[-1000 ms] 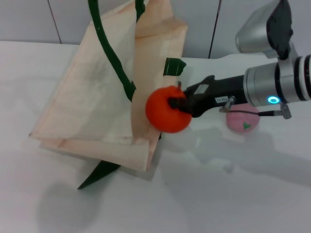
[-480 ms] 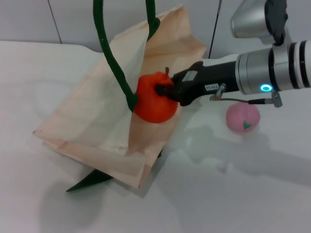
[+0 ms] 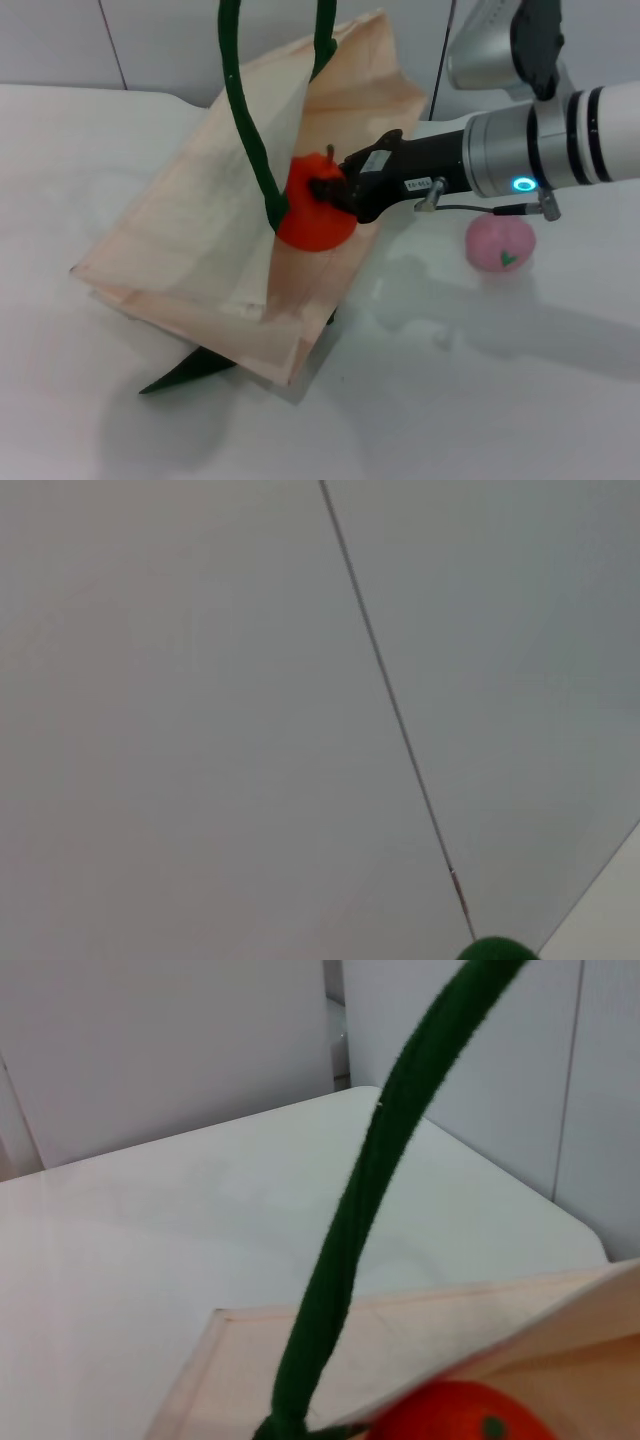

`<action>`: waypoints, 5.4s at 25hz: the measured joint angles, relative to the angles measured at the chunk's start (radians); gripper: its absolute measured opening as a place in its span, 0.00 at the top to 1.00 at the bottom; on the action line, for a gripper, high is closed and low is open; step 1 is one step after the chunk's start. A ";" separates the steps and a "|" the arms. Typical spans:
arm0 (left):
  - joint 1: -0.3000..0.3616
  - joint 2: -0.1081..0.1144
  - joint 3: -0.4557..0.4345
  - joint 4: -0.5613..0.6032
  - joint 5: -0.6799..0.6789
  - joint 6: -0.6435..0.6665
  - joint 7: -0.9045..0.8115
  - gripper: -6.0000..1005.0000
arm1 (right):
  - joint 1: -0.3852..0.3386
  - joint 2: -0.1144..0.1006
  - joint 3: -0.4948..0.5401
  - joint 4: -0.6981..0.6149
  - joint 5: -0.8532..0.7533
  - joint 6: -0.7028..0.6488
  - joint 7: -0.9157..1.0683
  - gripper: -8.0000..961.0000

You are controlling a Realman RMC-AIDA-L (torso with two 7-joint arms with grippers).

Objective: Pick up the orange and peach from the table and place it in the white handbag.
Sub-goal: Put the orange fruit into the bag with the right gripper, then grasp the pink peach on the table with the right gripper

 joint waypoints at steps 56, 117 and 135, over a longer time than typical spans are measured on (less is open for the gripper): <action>0.080 0.002 0.006 0.017 0.043 0.018 -0.020 0.88 | -0.143 -0.040 0.293 -0.076 -0.591 -0.140 0.307 0.14; 0.074 0.000 0.007 0.017 0.051 0.015 -0.022 0.86 | -0.018 -0.014 0.290 0.095 -0.651 -0.068 0.313 0.27; 0.080 0.001 0.005 0.017 0.051 0.014 -0.022 0.85 | -0.051 -0.005 0.272 -0.082 -0.565 -0.113 0.311 0.40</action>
